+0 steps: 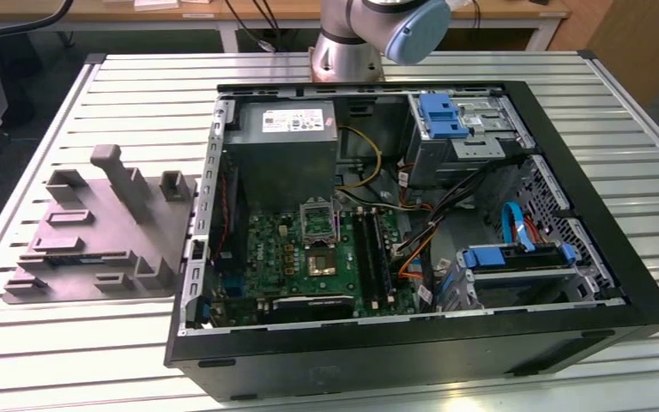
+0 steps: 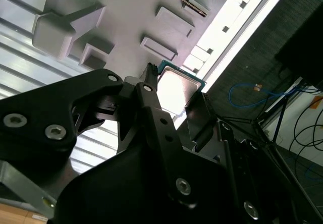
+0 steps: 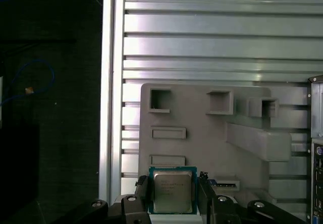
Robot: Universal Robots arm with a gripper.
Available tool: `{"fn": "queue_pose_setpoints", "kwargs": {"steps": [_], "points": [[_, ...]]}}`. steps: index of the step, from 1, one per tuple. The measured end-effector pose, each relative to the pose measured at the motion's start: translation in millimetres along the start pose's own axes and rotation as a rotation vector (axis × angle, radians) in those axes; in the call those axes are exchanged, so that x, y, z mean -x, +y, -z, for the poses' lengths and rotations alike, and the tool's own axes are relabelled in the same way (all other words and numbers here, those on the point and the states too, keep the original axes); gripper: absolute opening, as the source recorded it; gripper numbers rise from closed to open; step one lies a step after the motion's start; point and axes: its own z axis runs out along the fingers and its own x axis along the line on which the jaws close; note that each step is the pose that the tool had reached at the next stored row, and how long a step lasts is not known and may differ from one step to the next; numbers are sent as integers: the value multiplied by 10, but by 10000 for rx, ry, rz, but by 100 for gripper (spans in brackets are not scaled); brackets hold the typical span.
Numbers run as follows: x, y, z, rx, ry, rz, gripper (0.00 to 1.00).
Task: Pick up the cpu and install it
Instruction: 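Pick up the cpu and move it towards the insertion slot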
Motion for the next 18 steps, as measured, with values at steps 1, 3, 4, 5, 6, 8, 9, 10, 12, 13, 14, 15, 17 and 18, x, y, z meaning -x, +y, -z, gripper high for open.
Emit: {"fn": "queue_pose_setpoints", "kwargs": {"steps": [1,3,4,5,6,8,9,10,12,13,14,15,17,18], "points": [[0,0,4,0,1,0,47],[0,0,11,0,0,0,47],[0,0,15,0,0,0,47],[0,0,19,0,0,0,47],[0,1,23,0,0,0,47],[0,1,31,0,0,0,47],[0,1,34,0,-1,0,47],[0,1,38,1,0,0,47],[0,1,46,0,0,0,47],[0,1,50,0,0,0,47],[0,1,54,0,0,0,47],[0,2,57,0,0,0,47],[0,2,65,0,0,0,47],[0,2,69,1,-1,0,47]]}}
